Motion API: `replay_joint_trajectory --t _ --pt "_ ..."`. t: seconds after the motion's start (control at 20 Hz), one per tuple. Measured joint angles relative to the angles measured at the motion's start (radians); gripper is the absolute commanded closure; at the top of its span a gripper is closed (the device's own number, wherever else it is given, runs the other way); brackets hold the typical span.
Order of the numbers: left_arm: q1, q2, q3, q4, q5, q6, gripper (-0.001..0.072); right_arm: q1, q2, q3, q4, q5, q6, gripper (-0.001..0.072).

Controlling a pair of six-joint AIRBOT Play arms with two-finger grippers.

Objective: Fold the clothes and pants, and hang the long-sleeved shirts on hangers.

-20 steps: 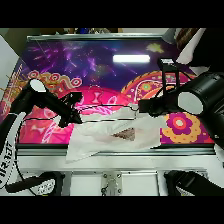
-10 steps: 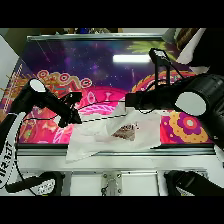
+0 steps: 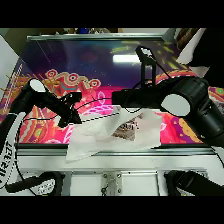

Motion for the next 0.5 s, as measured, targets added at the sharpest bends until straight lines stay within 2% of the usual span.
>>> replay_joint_trajectory --t 0.5 --pt "0.001 0.0 0.0 -0.001 -0.003 0.0 0.0696 0.045 -0.043 0.0 0.028 -0.192 -0.003 0.0699"
